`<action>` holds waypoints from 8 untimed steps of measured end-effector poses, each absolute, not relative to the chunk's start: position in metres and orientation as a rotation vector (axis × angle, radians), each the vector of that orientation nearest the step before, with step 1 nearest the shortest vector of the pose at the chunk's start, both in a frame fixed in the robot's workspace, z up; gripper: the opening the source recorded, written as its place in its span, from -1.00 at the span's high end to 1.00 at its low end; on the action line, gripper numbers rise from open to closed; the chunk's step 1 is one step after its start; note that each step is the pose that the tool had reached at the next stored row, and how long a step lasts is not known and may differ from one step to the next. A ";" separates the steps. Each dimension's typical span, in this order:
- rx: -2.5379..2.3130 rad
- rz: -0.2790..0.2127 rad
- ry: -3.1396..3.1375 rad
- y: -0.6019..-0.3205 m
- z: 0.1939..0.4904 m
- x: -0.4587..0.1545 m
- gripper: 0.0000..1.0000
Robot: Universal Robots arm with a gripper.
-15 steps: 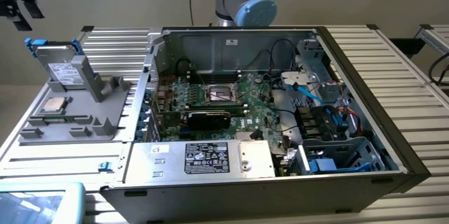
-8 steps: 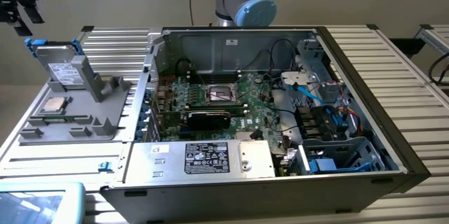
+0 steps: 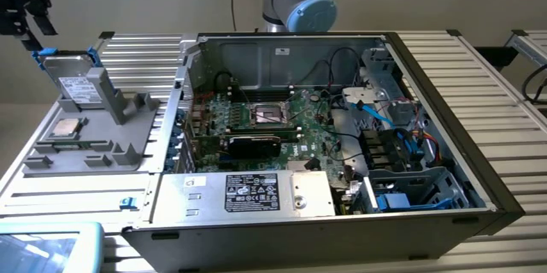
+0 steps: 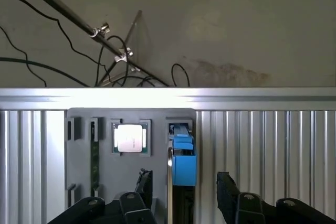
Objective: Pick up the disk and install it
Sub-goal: 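Pick up the disk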
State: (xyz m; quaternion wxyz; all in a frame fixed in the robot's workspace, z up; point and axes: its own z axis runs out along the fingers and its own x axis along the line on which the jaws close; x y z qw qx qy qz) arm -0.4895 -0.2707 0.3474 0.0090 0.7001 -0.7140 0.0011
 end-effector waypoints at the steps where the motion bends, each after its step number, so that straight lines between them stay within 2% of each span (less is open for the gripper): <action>1: 2.186 0.003 -2.231 -0.271 0.346 -0.489 -0.21; 8: 2.179 -0.002 -2.233 -0.271 0.333 -0.490 -0.21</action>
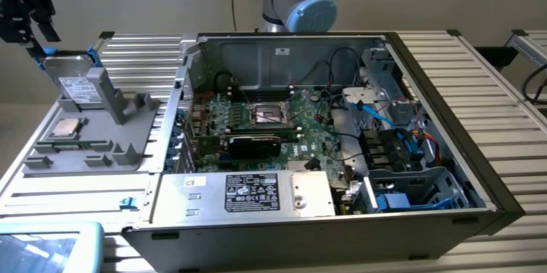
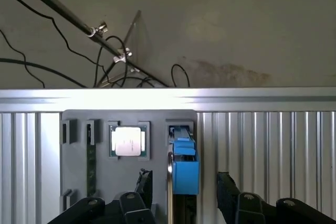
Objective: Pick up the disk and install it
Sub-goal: 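Pick up the disk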
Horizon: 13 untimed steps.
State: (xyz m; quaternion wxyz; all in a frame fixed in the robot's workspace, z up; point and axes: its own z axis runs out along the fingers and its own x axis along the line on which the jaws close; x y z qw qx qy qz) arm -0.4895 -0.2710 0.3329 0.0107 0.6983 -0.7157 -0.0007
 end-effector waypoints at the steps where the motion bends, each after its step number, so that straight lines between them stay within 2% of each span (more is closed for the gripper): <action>1: 2.178 -0.003 -2.233 -0.271 0.331 -0.490 -0.21; 13: 2.175 -0.007 -2.233 -0.274 0.309 -0.490 -0.21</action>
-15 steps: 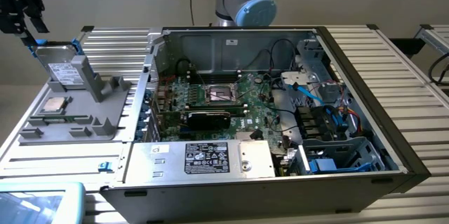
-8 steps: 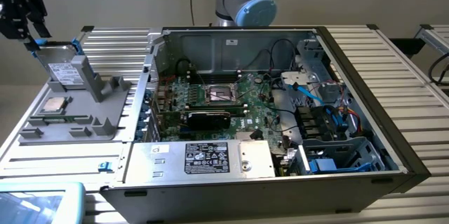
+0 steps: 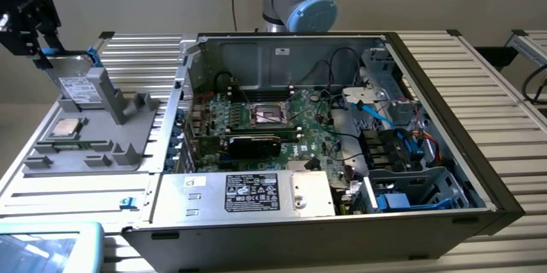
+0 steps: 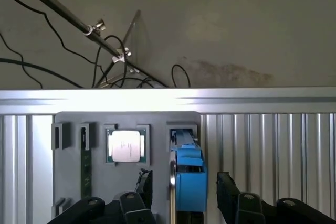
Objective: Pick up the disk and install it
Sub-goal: 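Pick up the disk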
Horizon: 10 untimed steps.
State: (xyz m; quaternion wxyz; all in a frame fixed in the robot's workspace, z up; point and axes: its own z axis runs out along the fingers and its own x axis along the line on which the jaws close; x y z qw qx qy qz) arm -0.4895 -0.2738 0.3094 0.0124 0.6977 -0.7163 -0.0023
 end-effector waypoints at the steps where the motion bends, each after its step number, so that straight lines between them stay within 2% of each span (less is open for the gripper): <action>1: 2.175 -0.008 -2.232 -0.274 0.307 -0.490 -0.21; 10: 2.174 -0.009 -2.232 -0.275 0.291 -0.489 -0.21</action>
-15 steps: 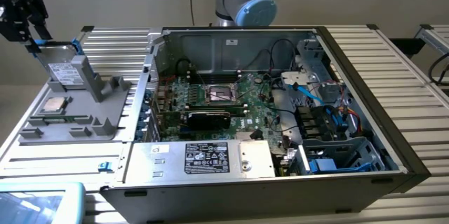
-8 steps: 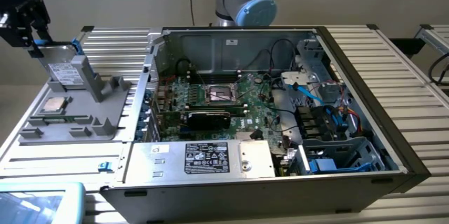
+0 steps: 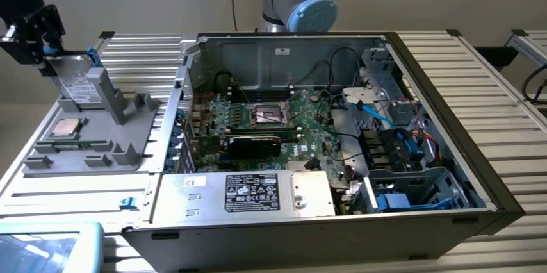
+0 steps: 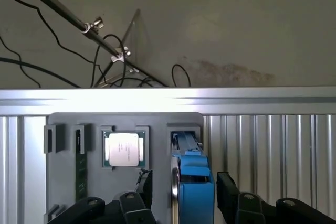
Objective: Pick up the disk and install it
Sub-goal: 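Pick up the disk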
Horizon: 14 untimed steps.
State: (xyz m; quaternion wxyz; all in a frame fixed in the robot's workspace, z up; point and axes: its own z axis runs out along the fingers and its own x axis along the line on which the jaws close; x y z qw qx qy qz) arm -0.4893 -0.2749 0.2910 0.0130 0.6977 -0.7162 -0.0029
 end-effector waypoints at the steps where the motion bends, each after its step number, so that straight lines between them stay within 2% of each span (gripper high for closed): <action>1: 2.174 -0.009 -2.232 -0.275 0.289 -0.489 -0.21; 14: 2.175 -0.012 -2.233 -0.275 0.283 -0.489 -0.21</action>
